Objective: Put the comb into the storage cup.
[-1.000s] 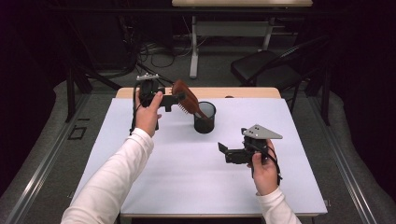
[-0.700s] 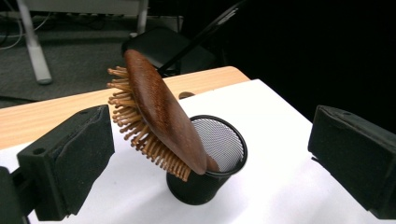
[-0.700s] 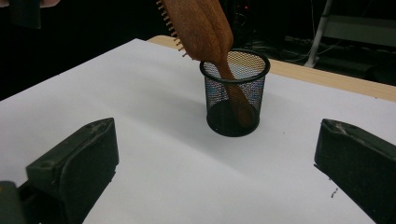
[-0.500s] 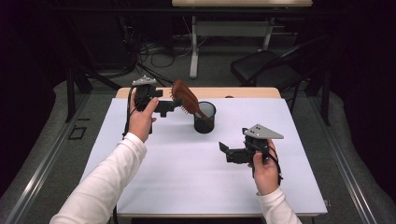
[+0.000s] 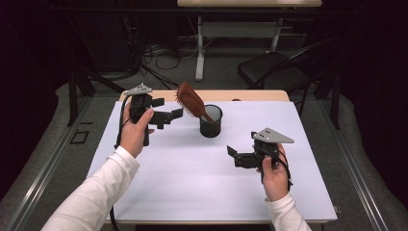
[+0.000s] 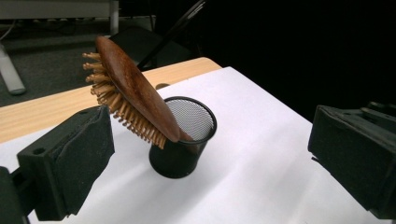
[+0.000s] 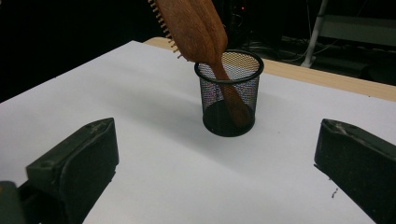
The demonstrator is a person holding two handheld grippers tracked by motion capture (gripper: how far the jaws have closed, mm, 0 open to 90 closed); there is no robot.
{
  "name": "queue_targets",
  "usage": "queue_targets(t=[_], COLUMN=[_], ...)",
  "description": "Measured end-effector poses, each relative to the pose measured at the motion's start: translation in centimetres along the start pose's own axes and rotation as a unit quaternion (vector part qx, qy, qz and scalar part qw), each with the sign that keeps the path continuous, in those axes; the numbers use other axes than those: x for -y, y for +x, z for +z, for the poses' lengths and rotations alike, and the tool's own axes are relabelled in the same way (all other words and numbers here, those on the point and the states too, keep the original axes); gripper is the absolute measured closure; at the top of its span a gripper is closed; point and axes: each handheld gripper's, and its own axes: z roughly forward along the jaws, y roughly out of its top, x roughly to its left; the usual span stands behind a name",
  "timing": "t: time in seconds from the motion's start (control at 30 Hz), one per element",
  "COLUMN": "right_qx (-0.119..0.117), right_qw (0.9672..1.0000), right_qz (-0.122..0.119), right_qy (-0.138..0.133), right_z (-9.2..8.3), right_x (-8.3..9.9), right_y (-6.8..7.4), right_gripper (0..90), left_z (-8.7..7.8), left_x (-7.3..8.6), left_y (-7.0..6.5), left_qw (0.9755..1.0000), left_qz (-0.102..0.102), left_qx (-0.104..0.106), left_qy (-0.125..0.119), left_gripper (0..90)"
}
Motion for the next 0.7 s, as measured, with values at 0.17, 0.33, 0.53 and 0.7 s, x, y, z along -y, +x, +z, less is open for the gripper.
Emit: queue_targets(t=[0.17, 0.33, 0.53, 0.7], right_qx=[0.000, 0.002, 0.003, 0.004], right_qw=[1.0000, 1.0000, 1.0000, 1.0000], right_qz=[0.001, 0.001, -0.001, -0.002], right_qy=[-0.001, -0.001, -0.001, 0.001], right_z=[-0.1, -0.1, -0.2, -0.2], right_x=[0.0, 0.0, 0.0, 0.0], right_y=[0.0, -0.1, -0.1, -0.1], right_gripper=[0.0, 0.0, 0.0, 0.0], left_z=[-1.1, -2.1, -2.9, -3.8], left_x=[0.4, 1.0, 1.9, 2.6], left_y=[-0.2, -0.3, -0.4, -0.5], left_qw=[1.0000, 0.9999, 0.9999, 0.9999], left_qz=[0.003, -0.004, 0.002, 0.003], left_qx=[0.002, 0.006, 0.009, 0.013], left_qy=[-0.003, -0.012, -0.011, -0.011], left_gripper=[0.4, 0.4, 0.4, 0.4])
